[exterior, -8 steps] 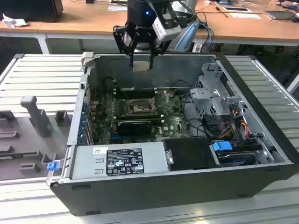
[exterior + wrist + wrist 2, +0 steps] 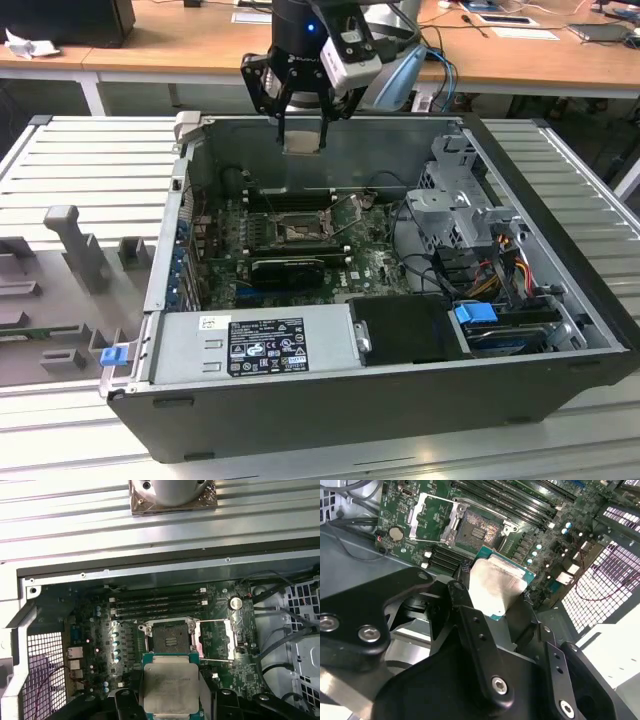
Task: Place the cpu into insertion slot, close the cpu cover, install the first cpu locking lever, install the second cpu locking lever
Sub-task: 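Place the cpu into insertion slot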
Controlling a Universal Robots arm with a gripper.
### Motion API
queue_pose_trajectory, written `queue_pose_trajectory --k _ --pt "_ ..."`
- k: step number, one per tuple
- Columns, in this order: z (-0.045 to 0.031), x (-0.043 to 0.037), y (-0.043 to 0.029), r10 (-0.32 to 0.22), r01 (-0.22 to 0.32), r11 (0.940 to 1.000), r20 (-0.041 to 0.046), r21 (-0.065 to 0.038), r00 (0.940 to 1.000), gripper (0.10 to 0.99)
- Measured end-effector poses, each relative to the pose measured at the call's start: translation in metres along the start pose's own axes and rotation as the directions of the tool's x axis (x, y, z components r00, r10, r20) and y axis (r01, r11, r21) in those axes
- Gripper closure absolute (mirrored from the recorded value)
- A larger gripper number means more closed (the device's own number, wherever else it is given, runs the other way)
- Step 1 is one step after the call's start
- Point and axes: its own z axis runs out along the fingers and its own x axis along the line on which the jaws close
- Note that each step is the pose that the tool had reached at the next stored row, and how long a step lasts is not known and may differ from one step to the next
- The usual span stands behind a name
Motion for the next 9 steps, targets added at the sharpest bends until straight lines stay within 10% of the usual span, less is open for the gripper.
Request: queue_pose_trajectory --k 9 --pt "0.0041 -0.0001 -0.0004 0.098 -0.098 0.9952 0.0084 -0.002 0.9951 0.553"
